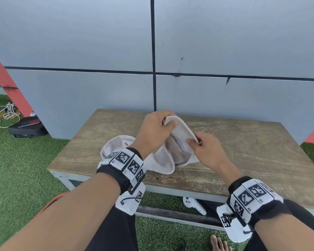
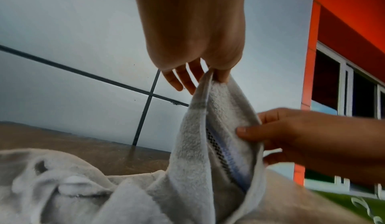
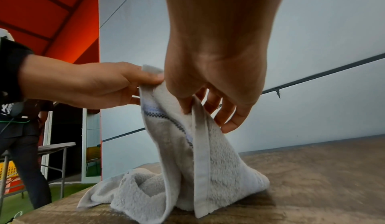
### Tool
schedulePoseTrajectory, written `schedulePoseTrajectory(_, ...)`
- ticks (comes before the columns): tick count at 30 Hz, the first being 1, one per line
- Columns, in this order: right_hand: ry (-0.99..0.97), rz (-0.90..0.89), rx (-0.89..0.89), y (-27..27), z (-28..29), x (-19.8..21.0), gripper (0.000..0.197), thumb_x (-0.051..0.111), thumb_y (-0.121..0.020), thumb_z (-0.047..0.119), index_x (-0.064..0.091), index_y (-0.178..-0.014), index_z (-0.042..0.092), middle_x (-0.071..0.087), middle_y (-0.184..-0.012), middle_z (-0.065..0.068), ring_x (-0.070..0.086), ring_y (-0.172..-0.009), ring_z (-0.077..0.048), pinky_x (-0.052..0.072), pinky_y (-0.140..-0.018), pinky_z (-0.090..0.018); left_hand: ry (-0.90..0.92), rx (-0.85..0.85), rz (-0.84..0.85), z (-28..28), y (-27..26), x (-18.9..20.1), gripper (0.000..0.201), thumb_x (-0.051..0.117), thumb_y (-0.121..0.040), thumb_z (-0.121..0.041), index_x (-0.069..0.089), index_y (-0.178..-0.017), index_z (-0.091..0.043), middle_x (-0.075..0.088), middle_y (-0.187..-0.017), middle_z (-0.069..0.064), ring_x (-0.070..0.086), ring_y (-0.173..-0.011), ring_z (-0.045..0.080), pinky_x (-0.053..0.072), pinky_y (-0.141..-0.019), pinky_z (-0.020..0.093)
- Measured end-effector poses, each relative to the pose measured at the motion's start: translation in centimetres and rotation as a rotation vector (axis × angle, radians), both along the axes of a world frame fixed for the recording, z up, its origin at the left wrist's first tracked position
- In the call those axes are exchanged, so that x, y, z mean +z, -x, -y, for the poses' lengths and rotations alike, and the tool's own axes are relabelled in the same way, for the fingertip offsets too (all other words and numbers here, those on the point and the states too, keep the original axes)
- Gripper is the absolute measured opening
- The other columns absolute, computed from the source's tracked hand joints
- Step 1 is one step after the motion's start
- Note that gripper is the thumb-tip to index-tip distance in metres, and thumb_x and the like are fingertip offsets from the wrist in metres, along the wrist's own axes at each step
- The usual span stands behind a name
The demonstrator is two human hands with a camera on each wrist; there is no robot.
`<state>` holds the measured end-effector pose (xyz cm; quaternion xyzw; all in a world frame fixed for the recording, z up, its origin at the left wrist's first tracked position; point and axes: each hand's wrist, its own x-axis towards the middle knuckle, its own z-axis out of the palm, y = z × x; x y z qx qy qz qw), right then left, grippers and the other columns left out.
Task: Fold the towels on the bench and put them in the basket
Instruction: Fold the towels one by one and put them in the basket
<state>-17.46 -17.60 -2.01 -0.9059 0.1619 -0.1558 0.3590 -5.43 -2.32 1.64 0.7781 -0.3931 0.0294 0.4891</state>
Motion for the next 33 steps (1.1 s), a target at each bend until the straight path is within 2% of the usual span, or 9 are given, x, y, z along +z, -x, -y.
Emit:
schedulePoseTrajectory(3,-0.034,0.079,0.046,-0.1,-0.6,0.8,0.021,0.054,-0.102,0.024,0.06,-0.083,0.016,0.054,-0.066,0.001,0.042,-0.055,-0.01,0.035,-0.053,-0.024,-0.179,-0.091,0.146,-0.4,0.0,-0.7,0.028,0.078,-0.085,-0.024,0.07,-0.111,-0.032,0.068,-0.101,-0.009,0.06,-0.094,0.007,0.05,-0.085,0.025)
schedulePoseTrajectory(7,0.01,0.093,0.099,-0.4,-1.3,1.5,0.017,0.052,-0.103,0.022,0.065,-0.094,0.016,0.06,-0.072,-0.005,0.045,-0.059,-0.014,0.038,-0.057,-0.031,-0.17,-0.116,0.152,-0.5,-0.2,-0.6,0.007,0.073,-0.087,-0.015,0.077,-0.087,-0.021,0.073,-0.076,-0.007,0.064,-0.067,0.015,0.053,-0.065,0.036)
schedulePoseTrajectory(13,0.137,-0.035,-0.019,0.4,1.4,0.3,0.025,0.049,-0.104,0.019,0.064,-0.084,0.023,0.062,-0.067,0.001,0.052,-0.054,-0.015,0.036,-0.049,-0.025,-0.188,-0.01,0.043,-2.6,-2.1,1.0,0.009,0.072,-0.09,-0.014,0.08,-0.091,-0.018,0.075,-0.078,-0.007,0.069,-0.071,0.011,0.054,-0.066,0.026)
schedulePoseTrajectory(16,0.133,-0.055,-0.062,1.1,2.7,0.1,0.027,0.049,-0.104,0.021,0.07,-0.09,0.012,0.066,-0.07,-0.004,0.057,-0.061,-0.026,0.037,-0.053,-0.03,-0.18,0.037,-0.004,-3.7,-3.3,1.4,0.017,0.069,-0.093,-0.019,0.077,-0.088,-0.004,0.062,-0.06,-0.002,0.047,-0.047,0.001,0.038,-0.051,0.016)
schedulePoseTrajectory(18,0.127,-0.046,-0.088,1.5,3.3,0.2,0.03,0.05,-0.104,0.022,0.067,-0.081,0.012,0.061,-0.064,-0.001,0.052,-0.057,-0.022,0.033,-0.052,-0.03,-0.174,0.08,-0.038,-4.5,-3.9,1.4,0.025,0.067,-0.096,-0.021,0.073,-0.087,0.001,0.054,-0.057,0.007,0.037,-0.046,0.005,0.033,-0.049,0.02)
schedulePoseTrajectory(22,0.116,-0.023,-0.159,1.7,4.5,0.5,0.038,0.055,-0.102,0.028,0.057,-0.069,0.008,0.049,-0.055,-0.001,0.041,-0.053,-0.019,0.029,-0.052,-0.031,-0.171,0.153,-0.019,-5.6,-4.8,1.5,0.021,0.06,-0.099,-0.023,0.066,-0.083,-0.01,0.056,-0.066,0.003,0.046,-0.059,0.015,0.04,-0.06,0.032)
schedulePoseTrajectory(25,0.113,0.006,-0.183,1.7,4.6,0.6,0.038,0.06,-0.099,0.031,0.064,-0.071,0.007,0.051,-0.055,-0.003,0.041,-0.051,-0.017,0.029,-0.051,-0.031,-0.174,0.197,-0.008,-5.9,-5.0,1.4,0.009,0.059,-0.099,-0.024,0.061,-0.092,-0.019,0.062,-0.077,0.002,0.052,-0.065,0.017,0.046,-0.064,0.037)
schedulePoseTrajectory(29,0.048,0.076,-0.221,1.8,5.0,0.5,0.025,0.07,-0.093,0.029,0.073,-0.074,0.014,0.067,-0.065,-0.008,0.058,-0.059,-0.024,0.043,-0.057,-0.034,-0.132,0.279,-0.064,-6.8,-5.6,1.4,0.021,0.071,-0.092,-0.03,0.064,-0.083,-0.012,0.065,-0.074,0.007,0.052,-0.062,0.016,0.044,-0.059,0.022)
schedulePoseTrajectory(33,0.011,0.118,-0.267,1.7,5.5,0.3,0.013,0.069,-0.093,0.018,0.076,-0.082,0.016,0.07,-0.068,-0.002,0.069,-0.072,-0.03,0.054,-0.069,-0.04,-0.093,0.357,-0.122,-7.4,-6.5,1.1,0.016,0.075,-0.089,-0.021,0.072,-0.082,-0.007,0.065,-0.068,0.002,0.056,-0.058,0.016,0.044,-0.058,0.025)
